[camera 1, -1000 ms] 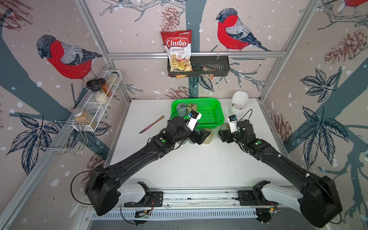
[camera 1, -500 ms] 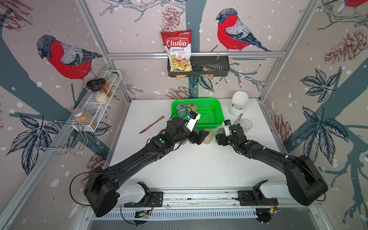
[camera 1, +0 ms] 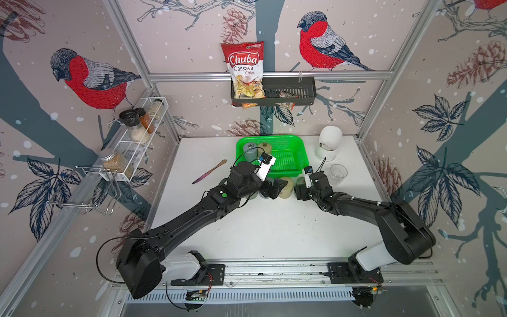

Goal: Take the tea canister out of the basket
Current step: Place the tea canister at the center of the board.

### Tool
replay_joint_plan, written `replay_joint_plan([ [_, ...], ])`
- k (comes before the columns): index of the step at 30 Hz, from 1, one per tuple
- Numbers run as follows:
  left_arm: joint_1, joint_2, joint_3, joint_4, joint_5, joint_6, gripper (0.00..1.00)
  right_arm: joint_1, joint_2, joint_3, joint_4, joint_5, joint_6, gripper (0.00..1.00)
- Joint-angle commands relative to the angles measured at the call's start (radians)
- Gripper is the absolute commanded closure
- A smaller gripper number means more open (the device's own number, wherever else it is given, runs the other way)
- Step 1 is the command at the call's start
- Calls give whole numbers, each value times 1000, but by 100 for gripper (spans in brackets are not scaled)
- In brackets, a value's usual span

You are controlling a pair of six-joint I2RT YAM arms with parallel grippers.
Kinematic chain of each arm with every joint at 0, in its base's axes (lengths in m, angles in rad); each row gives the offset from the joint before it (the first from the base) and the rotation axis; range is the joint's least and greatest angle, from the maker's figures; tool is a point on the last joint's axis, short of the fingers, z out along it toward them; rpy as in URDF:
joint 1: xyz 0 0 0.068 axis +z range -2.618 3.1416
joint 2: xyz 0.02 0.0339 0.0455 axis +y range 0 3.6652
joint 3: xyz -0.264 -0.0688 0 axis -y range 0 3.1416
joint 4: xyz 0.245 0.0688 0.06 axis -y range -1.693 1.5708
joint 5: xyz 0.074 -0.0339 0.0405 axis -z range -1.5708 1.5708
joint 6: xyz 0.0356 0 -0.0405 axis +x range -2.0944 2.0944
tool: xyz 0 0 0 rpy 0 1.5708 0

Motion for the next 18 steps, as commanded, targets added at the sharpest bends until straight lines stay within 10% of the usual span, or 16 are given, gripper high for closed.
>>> replay_joint_plan([
  [1, -1, -5, 8, -1, -15, 17, 3, 7, 20, 13, 90, 43, 3, 100],
  [9, 0, 3, 19, -13, -12, 20, 3, 9, 70, 21, 109, 57, 1, 92],
  [18, -1, -6, 10, -15, -9, 20, 3, 14, 48, -4, 123, 34, -6, 47],
])
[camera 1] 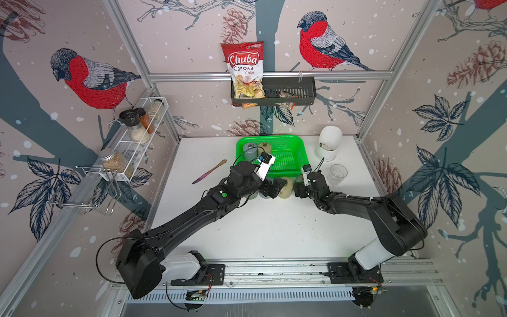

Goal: Take the tea canister out of the basket
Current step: Place the tea canister at the center of the board.

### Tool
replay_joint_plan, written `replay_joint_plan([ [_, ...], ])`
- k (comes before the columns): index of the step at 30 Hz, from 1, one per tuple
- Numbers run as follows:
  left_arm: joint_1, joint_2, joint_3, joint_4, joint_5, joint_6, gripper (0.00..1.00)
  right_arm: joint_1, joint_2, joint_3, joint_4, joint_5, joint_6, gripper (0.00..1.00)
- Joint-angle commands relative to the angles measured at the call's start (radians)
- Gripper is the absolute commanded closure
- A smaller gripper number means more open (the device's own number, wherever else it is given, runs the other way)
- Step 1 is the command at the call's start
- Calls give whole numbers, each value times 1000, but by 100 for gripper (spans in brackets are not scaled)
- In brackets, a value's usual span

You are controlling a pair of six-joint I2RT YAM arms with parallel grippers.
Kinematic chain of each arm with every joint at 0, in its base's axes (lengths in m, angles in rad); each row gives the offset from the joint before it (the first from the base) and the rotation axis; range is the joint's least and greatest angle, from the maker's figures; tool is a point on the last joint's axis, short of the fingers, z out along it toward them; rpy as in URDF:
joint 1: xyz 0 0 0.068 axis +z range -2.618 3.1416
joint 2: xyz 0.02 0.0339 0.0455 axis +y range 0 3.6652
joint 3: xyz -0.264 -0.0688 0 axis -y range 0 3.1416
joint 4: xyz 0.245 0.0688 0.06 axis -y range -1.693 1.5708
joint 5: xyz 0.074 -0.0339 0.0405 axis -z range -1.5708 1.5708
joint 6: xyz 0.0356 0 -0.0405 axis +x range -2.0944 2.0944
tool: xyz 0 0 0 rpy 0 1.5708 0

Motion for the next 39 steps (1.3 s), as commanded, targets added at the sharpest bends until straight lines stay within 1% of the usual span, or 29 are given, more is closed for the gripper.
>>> replay_joint_plan([
  [1, -1, -5, -1, -8, 7, 12, 3, 4, -19, -10, 19, -22, 0, 43],
  [7, -1, -18, -10, -2, 10, 4, 3, 3, -46, -19, 16, -26, -1, 20],
  [14, -1, -58, -36, 2, 6, -3, 3, 3, -63, -27, 27, -35, 4, 8],
  [21, -1, -77, -48, -2, 0, -4, 3, 5, -54, -24, 25, -38, 4, 3],
  [27, -1, -87, -54, 4, -17, -13, 3, 14, -113, -20, 5, -26, -2, 2],
  [31, 0, -91, -61, 15, -74, -45, 3, 13, -158, -3, -33, -14, -13, 2],
  [36, 13, -113, -70, 18, -163, -86, 3, 10, -255, 6, -22, -30, -26, 0],
  [39, 48, -160, -112, 50, -228, -136, 3, 4, -284, 54, -14, -86, -50, 0],
])
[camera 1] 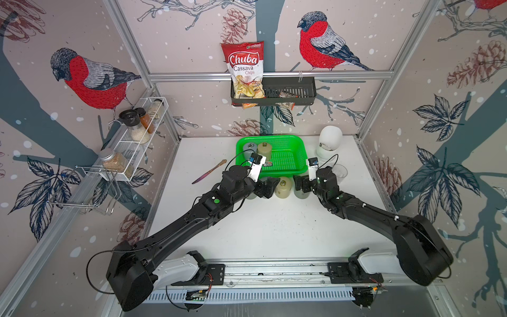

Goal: Take the tea canister out of the basket
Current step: Place the tea canister at the center of the board, then pick up the tea canister from the basket.

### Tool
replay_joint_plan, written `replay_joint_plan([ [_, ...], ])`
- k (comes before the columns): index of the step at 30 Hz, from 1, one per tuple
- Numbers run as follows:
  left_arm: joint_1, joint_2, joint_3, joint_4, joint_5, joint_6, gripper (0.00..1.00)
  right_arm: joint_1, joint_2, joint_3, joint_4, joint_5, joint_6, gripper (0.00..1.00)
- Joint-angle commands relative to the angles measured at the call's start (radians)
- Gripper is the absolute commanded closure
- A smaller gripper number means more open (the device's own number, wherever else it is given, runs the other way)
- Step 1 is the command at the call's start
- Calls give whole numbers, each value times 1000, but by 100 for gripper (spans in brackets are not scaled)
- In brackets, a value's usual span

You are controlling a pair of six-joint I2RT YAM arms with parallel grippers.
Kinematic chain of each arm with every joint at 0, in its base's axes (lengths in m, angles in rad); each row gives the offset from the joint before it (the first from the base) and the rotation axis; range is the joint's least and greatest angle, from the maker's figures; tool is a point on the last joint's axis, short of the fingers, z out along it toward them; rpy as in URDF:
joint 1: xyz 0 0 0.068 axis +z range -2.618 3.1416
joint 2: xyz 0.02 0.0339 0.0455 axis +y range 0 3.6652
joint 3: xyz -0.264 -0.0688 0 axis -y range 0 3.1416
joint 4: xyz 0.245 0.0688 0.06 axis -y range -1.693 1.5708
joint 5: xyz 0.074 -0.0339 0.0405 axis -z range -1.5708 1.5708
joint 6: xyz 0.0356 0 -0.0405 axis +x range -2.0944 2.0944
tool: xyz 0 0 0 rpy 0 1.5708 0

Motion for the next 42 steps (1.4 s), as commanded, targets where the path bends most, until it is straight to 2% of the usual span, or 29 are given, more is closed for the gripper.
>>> replay_joint_plan([
  [1, 46, -56, -45, 58, -103, -87, 3, -5, -9, 59, 23, -109, -44, 0],
  [5, 165, -143, -139, 125, -80, -184, 3, 3, 109, 256, -91, -271, -154, 0],
  [11, 188, -177, -136, 58, -58, -155, 3, -23, 358, 561, -216, -413, -299, 0],
  [16, 232, -196, -155, 51, -20, -159, 3, -27, 583, 848, -349, -449, -385, 0],
  [20, 283, -201, -171, 63, 35, -172, 3, -42, 778, 1065, -417, -458, -398, 0],
  [25, 310, -206, -179, 56, 48, -152, 3, -58, 981, 1294, -480, -478, -384, 0],
  [31, 333, -175, -171, 53, 64, -139, 3, -58, 1087, 1413, -497, -530, -390, 0],
  [42, 345, -145, -177, 69, 81, -141, 3, -42, 1176, 1496, -532, -531, -396, 0],
])
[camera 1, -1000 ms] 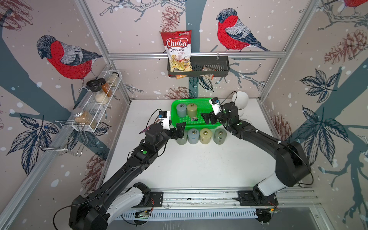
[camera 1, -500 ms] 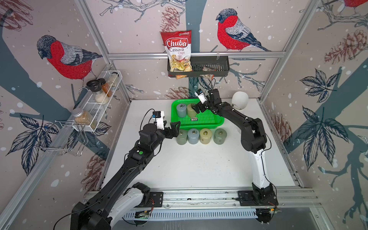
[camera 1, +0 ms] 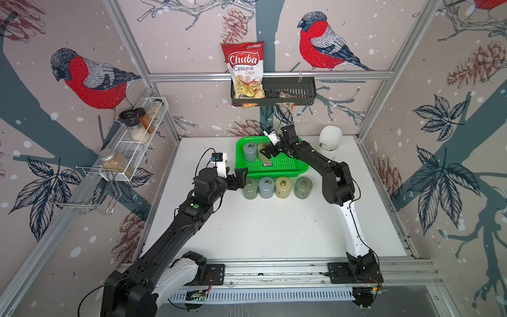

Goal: Take the tea canister out of the basket
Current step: Pick up the tea canister from the basket.

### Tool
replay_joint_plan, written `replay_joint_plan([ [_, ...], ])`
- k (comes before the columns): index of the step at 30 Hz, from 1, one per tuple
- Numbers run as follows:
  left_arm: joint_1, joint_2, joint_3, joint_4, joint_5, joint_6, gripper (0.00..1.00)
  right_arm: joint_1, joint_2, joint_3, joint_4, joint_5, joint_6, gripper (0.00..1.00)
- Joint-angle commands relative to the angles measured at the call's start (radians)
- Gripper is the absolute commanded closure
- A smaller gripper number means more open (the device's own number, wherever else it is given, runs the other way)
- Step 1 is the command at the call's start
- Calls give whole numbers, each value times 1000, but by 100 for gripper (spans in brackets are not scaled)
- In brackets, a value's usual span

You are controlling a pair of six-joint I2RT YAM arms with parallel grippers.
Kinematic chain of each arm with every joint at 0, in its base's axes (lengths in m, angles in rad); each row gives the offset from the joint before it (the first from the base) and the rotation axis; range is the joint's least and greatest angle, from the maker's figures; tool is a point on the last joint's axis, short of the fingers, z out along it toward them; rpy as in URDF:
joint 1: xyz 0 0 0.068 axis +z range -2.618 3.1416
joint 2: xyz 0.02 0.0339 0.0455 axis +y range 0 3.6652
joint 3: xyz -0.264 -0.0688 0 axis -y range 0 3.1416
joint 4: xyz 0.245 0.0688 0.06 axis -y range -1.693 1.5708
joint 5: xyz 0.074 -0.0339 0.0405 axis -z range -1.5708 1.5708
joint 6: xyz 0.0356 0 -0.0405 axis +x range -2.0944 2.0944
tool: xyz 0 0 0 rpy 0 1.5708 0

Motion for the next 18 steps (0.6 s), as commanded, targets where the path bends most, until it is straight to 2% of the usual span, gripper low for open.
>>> replay_joint_plan([
  [1, 3, 1, -1, 27, 18, 12, 3, 8, 27, 44, -28, -10, -23, 0],
  [11, 2, -2, -3, 23, 23, 7, 3, 11, 63, 66, -24, -8, -17, 0],
  [18, 2, 0, -6, 26, 27, 6, 3, 13, 74, 67, -7, -17, -19, 8],
])
